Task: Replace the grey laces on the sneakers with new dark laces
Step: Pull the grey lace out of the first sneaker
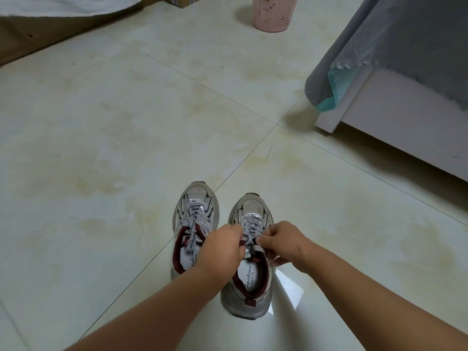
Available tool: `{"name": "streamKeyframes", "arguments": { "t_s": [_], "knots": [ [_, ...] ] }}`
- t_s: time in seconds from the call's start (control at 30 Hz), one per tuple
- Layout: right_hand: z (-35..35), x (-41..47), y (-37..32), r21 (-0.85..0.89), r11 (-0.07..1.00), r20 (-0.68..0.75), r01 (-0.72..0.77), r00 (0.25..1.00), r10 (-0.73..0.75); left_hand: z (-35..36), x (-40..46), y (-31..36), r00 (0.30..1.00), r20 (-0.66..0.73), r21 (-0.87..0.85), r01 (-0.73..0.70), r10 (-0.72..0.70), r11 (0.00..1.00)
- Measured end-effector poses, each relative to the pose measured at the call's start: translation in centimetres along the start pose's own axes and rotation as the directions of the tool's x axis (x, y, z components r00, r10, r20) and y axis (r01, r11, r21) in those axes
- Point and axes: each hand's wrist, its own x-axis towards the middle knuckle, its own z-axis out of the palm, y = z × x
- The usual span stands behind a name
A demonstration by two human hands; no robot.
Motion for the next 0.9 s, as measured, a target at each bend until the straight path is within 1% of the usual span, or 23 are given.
{"name": "streamKeyframes", "arguments": {
  "t_s": [0.03,0.07,0.1,0.13,0.17,0.2,0.23,0.27,0.3,0.37,0.4,0.43,0.47,0.53,0.57,0.6,0.63,0.67,0.7,0.77,0.8,0.83,0.9],
  "knots": [
    [-0.1,0.2,-0.2,-0.134,0.989,-0.045,0.054,0.997,-0.061,0.0,0.0,-0.1,1.000,0.003,-0.002,-0.004,0.004,1.000],
    [-0.3,0.3,-0.5,-0.354,0.930,-0.090,0.101,0.986,-0.142,0.0,-0.1,-0.1,1.000,0.006,-0.007,-0.011,0.011,1.000],
    [-0.4,0.3,-0.8,-0.593,0.795,-0.113,0.124,0.965,-0.235,-0.1,-0.1,-0.1,1.000,0.006,-0.014,-0.017,0.017,1.000],
    [-0.5,0.1,-1.2,-0.756,0.640,-0.113,0.138,0.936,-0.334,-0.1,-0.2,-0.2,1.000,0.006,-0.021,-0.022,0.022,1.000],
    [-0.4,-0.1,-1.4,-0.831,0.537,-0.098,0.144,0.913,-0.396,-0.1,-0.2,-0.2,1.000,0.003,-0.030,-0.024,0.024,0.999],
    [-0.2,-0.1,-1.4,-0.842,0.521,-0.106,0.140,0.904,-0.414,-0.1,-0.2,-0.3,1.000,0.001,-0.034,-0.022,0.022,0.999],
    [-0.1,-0.1,-1.2,-0.808,0.575,-0.129,0.127,0.915,-0.383,-0.1,-0.2,-0.3,1.000,-0.001,-0.036,-0.018,0.018,0.999],
    [0.0,-0.2,-1.1,-0.738,0.667,-0.153,0.103,0.937,-0.314,-0.1,-0.2,-0.3,1.000,-0.002,-0.036,-0.013,0.013,0.999],
    [0.1,-0.2,-0.9,-0.640,0.765,-0.140,0.067,0.969,-0.201,0.0,-0.2,-0.3,1.000,-0.002,-0.033,-0.010,0.010,0.999],
    [0.3,0.2,-0.3,-0.414,0.910,-0.065,0.006,0.997,-0.036,0.0,-0.2,-0.2,1.000,-0.006,-0.019,-0.008,0.008,1.000],
    [0.3,0.3,-0.1,-0.379,0.925,-0.058,0.002,0.998,-0.026,0.0,-0.2,-0.2,1.000,-0.005,-0.017,-0.007,0.007,1.000],
    [0.2,0.5,0.0,-0.411,0.911,-0.085,0.014,0.995,-0.054,0.0,-0.2,-0.2,1.000,-0.004,-0.021,-0.005,0.005,1.000],
    [-0.1,0.5,-0.1,-0.486,0.874,-0.144,0.021,0.984,-0.104,0.0,-0.2,-0.2,1.000,-0.002,-0.027,-0.004,0.004,1.000],
    [-0.6,0.4,-0.4,-0.669,0.743,-0.271,0.002,0.931,-0.246,0.0,-0.2,-0.2,1.000,-0.001,-0.039,-0.003,0.003,0.999],
    [-0.8,0.4,-0.4,-0.724,0.689,-0.301,-0.009,0.904,-0.305,0.0,-0.2,-0.2,1.000,-0.001,-0.042,-0.003,0.002,0.999],
    [-0.8,0.5,-0.4,-0.732,0.682,-0.312,-0.006,0.892,-0.327,0.0,-0.2,-0.2,1.000,0.000,-0.044,0.000,0.000,0.999],
    [-0.7,0.4,-0.4,-0.698,0.716,-0.307,-0.001,0.904,-0.299,0.0,-0.1,-0.1,1.000,0.003,-0.043,0.003,-0.003,0.999],
    [-0.4,0.4,-0.2,-0.634,0.774,-0.277,-0.002,0.934,-0.225,0.0,-0.1,0.0,1.000,0.004,-0.044,0.007,-0.007,0.999],
    [0.0,0.4,0.0,-0.549,0.836,-0.210,-0.005,0.969,-0.132,0.0,0.0,0.0,1.000,0.005,-0.046,0.014,-0.013,0.999],
    [0.5,0.8,0.4,-0.341,0.940,-0.093,-0.027,0.996,-0.005,0.0,0.0,-0.1,1.000,0.004,-0.057,0.026,-0.026,0.998],
    [0.4,0.9,0.6,-0.285,0.958,-0.093,-0.033,0.996,0.007,0.0,0.0,-0.1,1.000,0.002,-0.063,0.027,-0.027,0.998],
    [0.0,1.2,0.7,-0.298,0.954,-0.136,-0.025,0.991,-0.016,0.0,0.0,-0.2,1.000,0.001,-0.068,0.026,-0.025,0.997],
    [-1.1,1.5,0.9,-0.454,0.890,-0.309,-0.052,0.945,-0.102,0.0,-0.1,-0.3,1.000,0.001,-0.075,0.022,-0.022,0.997]
  ]
}}
